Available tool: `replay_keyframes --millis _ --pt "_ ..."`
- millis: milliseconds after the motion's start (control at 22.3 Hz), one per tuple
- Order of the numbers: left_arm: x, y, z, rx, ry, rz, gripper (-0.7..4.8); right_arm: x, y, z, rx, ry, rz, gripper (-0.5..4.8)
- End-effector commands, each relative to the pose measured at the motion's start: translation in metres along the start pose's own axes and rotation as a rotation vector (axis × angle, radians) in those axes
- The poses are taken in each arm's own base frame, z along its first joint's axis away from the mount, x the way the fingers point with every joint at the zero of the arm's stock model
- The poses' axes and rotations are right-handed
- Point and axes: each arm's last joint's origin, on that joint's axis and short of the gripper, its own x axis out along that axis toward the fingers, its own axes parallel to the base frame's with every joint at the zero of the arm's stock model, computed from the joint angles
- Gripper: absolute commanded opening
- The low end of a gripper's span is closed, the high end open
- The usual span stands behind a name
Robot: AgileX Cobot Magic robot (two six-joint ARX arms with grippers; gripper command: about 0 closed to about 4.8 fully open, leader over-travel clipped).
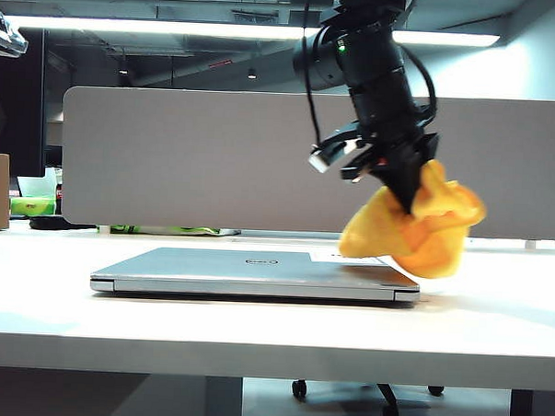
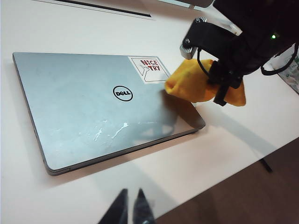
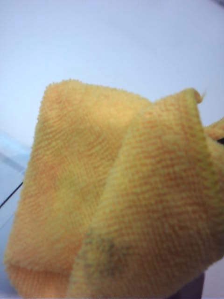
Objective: Pick up the rag and use it to wipe the water off the lid of the laptop on the table.
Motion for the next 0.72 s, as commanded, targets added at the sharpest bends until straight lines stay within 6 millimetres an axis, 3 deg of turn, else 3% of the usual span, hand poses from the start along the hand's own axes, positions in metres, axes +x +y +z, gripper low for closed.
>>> replay_keyframes --millis 45,449,629,719 --pt "-0.001 -0.001 0.002 0.012 -0.013 -0.006 0.22 0.001 0.008 0.005 0.012 -0.025 0.027 -0.08" --pt "-0.001 -0.001 0.002 0.013 -0.013 -0.006 0.22 0.047 -0.003 -0.007 0.018 0.111 0.023 -0.08" --pt "-0.001 -0.001 0.002 0.013 -0.013 -0.006 0.22 0.07 -0.02 -0.027 0.026 0.231 0.018 -0.08" --pt "-0.001 -0.001 0.002 0.013 -0.013 -0.006 0.22 0.068 -0.031 -0.033 0.061 0.235 0.016 -0.08"
